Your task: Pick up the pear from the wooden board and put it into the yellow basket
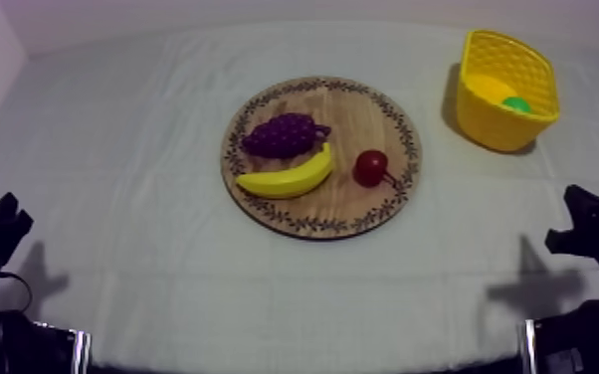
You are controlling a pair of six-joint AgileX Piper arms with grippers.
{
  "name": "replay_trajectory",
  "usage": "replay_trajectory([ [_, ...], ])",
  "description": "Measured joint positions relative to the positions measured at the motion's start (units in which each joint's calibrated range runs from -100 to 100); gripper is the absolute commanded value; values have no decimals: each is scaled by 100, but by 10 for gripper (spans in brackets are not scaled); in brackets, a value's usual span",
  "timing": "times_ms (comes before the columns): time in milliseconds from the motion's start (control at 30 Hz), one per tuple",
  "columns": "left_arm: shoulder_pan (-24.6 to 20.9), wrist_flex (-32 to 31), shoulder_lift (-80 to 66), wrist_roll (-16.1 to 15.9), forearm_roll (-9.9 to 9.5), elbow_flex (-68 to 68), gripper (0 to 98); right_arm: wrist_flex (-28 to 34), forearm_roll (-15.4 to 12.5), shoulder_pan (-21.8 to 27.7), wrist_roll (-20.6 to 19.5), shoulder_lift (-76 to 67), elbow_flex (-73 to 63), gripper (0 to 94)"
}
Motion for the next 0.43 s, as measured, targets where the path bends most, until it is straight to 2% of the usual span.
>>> replay_trajectory([
  [133,0,0,0,0,0,0,1,-8,0,14,225,-3,4,7],
  [433,0,0,0,0,0,0,1,-13,0,18,235,-8,4,7],
])
